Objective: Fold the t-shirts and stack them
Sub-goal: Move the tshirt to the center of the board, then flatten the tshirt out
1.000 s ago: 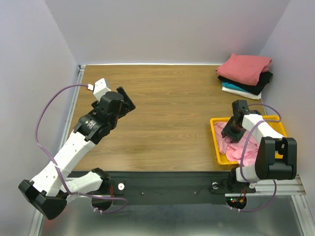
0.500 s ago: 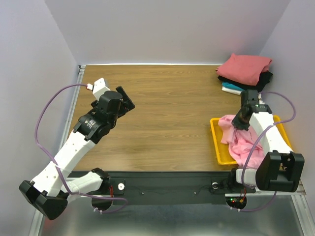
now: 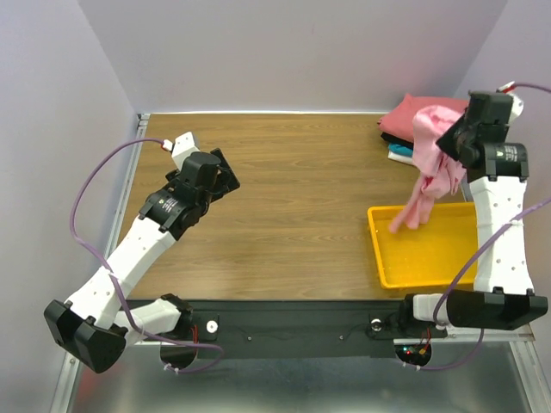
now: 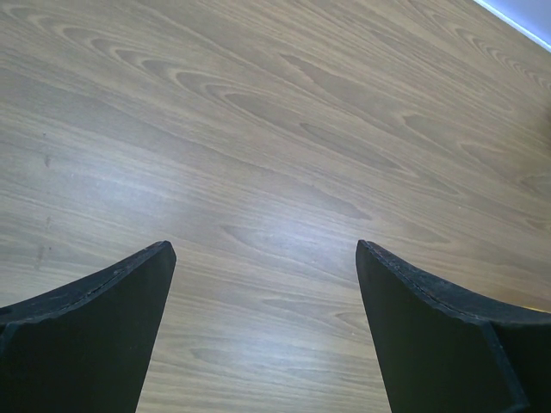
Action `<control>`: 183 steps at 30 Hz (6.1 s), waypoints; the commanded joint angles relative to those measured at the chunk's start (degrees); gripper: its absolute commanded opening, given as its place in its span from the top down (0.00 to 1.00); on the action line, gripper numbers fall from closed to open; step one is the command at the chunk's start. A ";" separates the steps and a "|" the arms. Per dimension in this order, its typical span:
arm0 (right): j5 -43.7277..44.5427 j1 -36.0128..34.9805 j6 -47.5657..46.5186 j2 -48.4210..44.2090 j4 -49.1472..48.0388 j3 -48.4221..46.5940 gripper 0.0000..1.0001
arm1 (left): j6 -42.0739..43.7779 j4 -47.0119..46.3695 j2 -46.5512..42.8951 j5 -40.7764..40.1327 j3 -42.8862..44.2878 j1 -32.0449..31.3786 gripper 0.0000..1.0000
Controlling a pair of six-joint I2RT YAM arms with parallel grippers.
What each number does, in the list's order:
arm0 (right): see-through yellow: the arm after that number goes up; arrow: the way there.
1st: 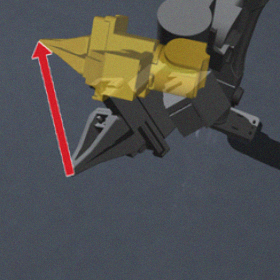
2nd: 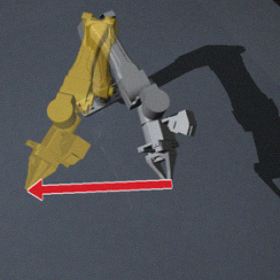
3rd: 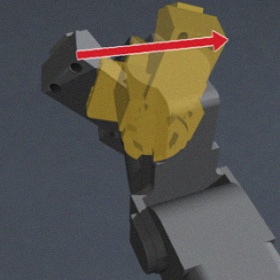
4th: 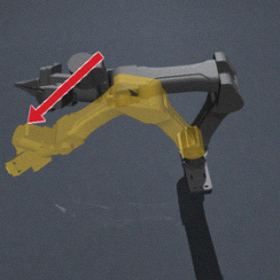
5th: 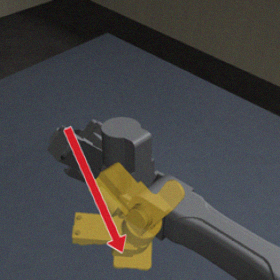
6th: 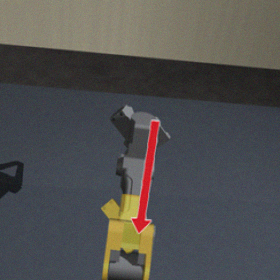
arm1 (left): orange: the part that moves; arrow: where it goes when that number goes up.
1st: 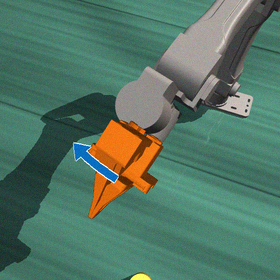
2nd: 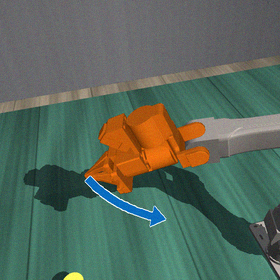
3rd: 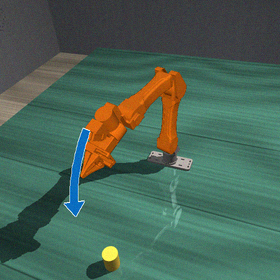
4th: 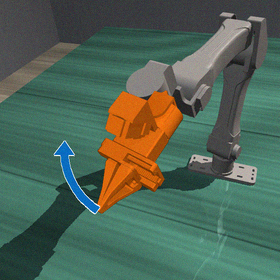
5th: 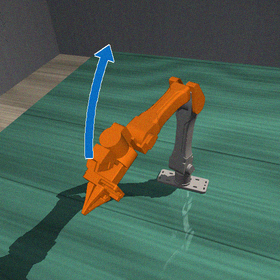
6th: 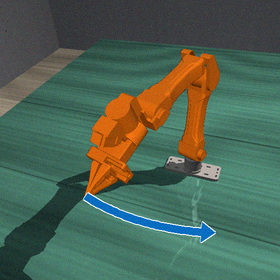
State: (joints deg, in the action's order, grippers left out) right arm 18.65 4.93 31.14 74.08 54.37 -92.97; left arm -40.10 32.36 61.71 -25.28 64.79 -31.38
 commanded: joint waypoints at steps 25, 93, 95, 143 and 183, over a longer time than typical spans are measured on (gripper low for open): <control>-11.71 -39.38 -5.73 26.98 -9.12 -24.63 0.67 | -1.65 2.80 -2.21 -0.65 2.88 1.23 0.01; -27.00 -39.47 -6.70 16.09 -15.17 19.67 0.09 | 9.16 -22.43 41.83 15.79 7.98 -0.70 0.82; -27.27 -39.38 -7.05 16.35 -15.17 19.67 0.09 | 8.98 -21.90 40.86 15.26 8.07 -0.70 1.00; -16.02 -42.22 -12.59 32.29 -23.00 3.42 1.00 | 8.01 -7.58 20.91 21.58 21.93 26.70 1.00; -21.64 -27.08 -8.72 14.32 -17.62 22.92 0.20 | 12.85 -6.78 1.39 35.91 -8.72 42.10 1.00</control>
State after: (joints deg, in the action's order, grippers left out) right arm 3.05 -22.46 20.67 86.00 42.76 -69.82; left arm -29.08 26.59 65.30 10.35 56.84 10.39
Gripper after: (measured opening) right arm 0.816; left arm 0.026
